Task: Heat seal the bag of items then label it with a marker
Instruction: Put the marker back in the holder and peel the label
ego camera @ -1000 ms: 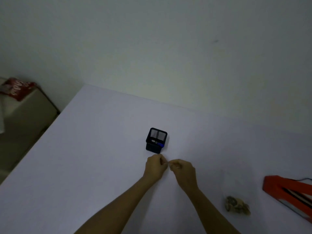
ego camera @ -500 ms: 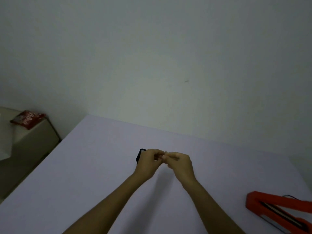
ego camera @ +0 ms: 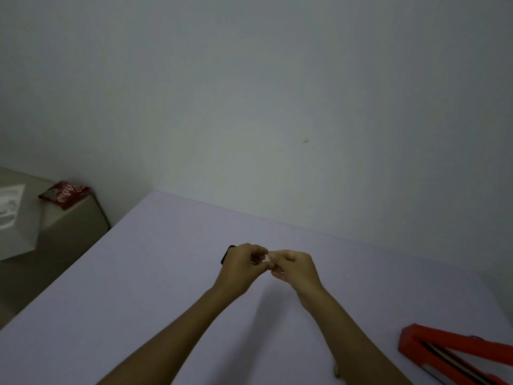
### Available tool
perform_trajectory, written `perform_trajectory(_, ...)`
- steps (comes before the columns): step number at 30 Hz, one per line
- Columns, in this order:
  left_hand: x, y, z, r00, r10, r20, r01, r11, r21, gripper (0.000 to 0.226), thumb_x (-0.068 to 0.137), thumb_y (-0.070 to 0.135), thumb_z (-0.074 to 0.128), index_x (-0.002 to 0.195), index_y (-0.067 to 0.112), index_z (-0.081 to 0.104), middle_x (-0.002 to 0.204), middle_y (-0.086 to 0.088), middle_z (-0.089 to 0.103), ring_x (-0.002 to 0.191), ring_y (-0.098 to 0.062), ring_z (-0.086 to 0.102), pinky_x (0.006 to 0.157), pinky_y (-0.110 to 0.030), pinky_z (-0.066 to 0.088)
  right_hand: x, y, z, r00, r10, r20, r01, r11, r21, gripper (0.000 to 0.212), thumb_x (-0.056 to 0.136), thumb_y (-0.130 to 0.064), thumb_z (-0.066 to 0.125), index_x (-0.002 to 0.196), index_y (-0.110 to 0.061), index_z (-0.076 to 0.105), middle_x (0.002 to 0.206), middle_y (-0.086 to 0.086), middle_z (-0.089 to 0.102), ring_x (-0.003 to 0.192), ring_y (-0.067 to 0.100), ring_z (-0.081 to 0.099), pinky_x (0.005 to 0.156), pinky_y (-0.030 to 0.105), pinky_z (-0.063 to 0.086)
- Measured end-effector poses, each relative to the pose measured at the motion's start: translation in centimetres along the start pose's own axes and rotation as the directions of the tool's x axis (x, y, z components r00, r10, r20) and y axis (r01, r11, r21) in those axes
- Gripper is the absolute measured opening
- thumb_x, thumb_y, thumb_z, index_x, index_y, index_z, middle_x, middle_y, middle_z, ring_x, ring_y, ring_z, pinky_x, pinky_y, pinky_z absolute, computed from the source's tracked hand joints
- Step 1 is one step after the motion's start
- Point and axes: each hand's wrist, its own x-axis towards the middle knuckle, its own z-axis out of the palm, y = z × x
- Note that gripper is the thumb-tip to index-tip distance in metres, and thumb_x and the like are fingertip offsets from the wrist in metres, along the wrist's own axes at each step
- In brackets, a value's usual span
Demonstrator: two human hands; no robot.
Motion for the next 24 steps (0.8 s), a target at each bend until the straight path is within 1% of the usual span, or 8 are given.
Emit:
perform_trajectory(3, -0.2, 0.1, 0.2, 1.0, -0.009, -0.011, 0.009, 1.0, 0.011, 0.029, 0.083, 0.026, 0.071, 0.108, 0.012, 0.071, 0.097, -0.002, 0.074, 0.084, -0.008, 0.068, 0.083, -0.026, 0.058, 0.0, 0.0, -0.2, 1.0, 0.012, 0.018, -0.012, 1.0, 0.013, 0.011, 0.088, -0.016, 0.066, 0.09, -0.008, 0.074, 0.084, 0.007, 0.076, 0.08, 0.014, 0.073, 0.079, 0.027, 0.058)
perform_trajectory(6, 0.0, 0.3, 0.1, 0.999, -0.02, -0.03, 0.02, 1.0, 0.006, 0.029, 0.085, 0.029, 0.068, 0.108, 0.012, 0.071, 0.097, -0.002, 0.074, 0.084, -0.006, 0.068, 0.084, -0.025, 0.057, 0.2, -0.1, -0.3, 0.999, 0.033, 0.04, -0.034, 0.999, 0.025, 0.012, 0.087, -0.018, 0.067, 0.091, -0.009, 0.074, 0.085, 0.006, 0.076, 0.082, 0.014, 0.073, 0.079, 0.028, 0.058)
perform_trajectory(9, 0.0, 0.5, 0.0, 0.999, -0.025, -0.036, 0.025, 1.0, -0.002, 0.033, 0.082, 0.031, 0.072, 0.109, 0.013, 0.071, 0.096, 0.0, 0.073, 0.083, -0.006, 0.067, 0.082, -0.02, 0.056, 0.4, -0.3, -0.5, 0.997, 0.058, 0.054, -0.061, 0.997, 0.052, 0.014, 0.086, -0.017, 0.067, 0.091, -0.006, 0.074, 0.087, 0.011, 0.076, 0.084, 0.018, 0.073, 0.082, 0.03, 0.058)
perform_trajectory(12, 0.0, 0.4, 0.0, 1.0, -0.017, -0.026, 0.017, 1.0, -0.002, 0.033, 0.081, 0.028, 0.074, 0.109, 0.012, 0.071, 0.096, -0.001, 0.073, 0.083, -0.006, 0.067, 0.082, -0.021, 0.056, 0.5, -0.5, -0.7, 0.993, 0.086, 0.077, -0.092, 0.993, 0.077, 0.016, 0.086, -0.015, 0.066, 0.093, -0.002, 0.074, 0.09, 0.016, 0.075, 0.087, 0.023, 0.073, 0.084, 0.032, 0.057)
perform_trajectory(16, 0.3, 0.1, -0.2, 1.0, -0.001, -0.018, 0.0, 1.0, -0.016, 0.031, 0.081, 0.027, 0.073, 0.108, 0.013, 0.071, 0.095, 0.0, 0.074, 0.08, -0.002, 0.065, 0.076, -0.009, 0.052, 0.7, -0.7, -0.5, 0.994, 0.083, 0.076, -0.089, 0.993, 0.081, 0.017, 0.086, -0.016, 0.065, 0.093, -0.002, 0.074, 0.09, 0.016, 0.075, 0.087, 0.022, 0.072, 0.084, 0.032, 0.057)
perform_trajectory(19, 0.5, 0.1, -0.5, 1.0, 0.027, -0.005, -0.027, 0.999, -0.025, 0.028, 0.081, 0.023, 0.074, 0.107, 0.012, 0.072, 0.094, -0.001, 0.073, 0.075, 0.002, 0.063, 0.072, -0.003, 0.049, 0.8, -0.8, -0.4, 0.995, 0.066, 0.072, -0.07, 0.995, 0.067, 0.018, 0.086, -0.019, 0.067, 0.093, -0.003, 0.074, 0.088, 0.015, 0.075, 0.085, 0.022, 0.072, 0.083, 0.031, 0.057)
perform_trajectory(21, 0.6, 0.0, -0.7, 0.999, 0.045, 0.0, -0.045, 0.999, -0.025, 0.025, 0.082, 0.021, 0.073, 0.105, 0.012, 0.072, 0.093, -0.001, 0.074, 0.074, 0.003, 0.063, 0.073, -0.003, 0.048, 0.8, -0.8, -0.3, 0.995, 0.051, 0.088, -0.056, 0.997, 0.051, 0.02, 0.085, -0.021, 0.069, 0.093, -0.003, 0.074, 0.088, 0.014, 0.075, 0.085, 0.02, 0.073, 0.081, 0.029, 0.057)
perform_trajectory(24, 0.9, -0.5, -0.8, 0.999, 0.045, 0.008, -0.045, 0.999, -0.021, 0.024, 0.083, 0.022, 0.072, 0.105, 0.013, 0.072, 0.093, -0.001, 0.074, 0.076, 0.001, 0.064, 0.074, -0.005, 0.05, 0.9, -0.9, 0.0, 0.995, 0.042, 0.087, -0.044, 0.999, 0.023, 0.018, 0.086, -0.018, 0.068, 0.093, -0.002, 0.074, 0.089, 0.014, 0.075, 0.086, 0.02, 0.073, 0.082, 0.029, 0.058)
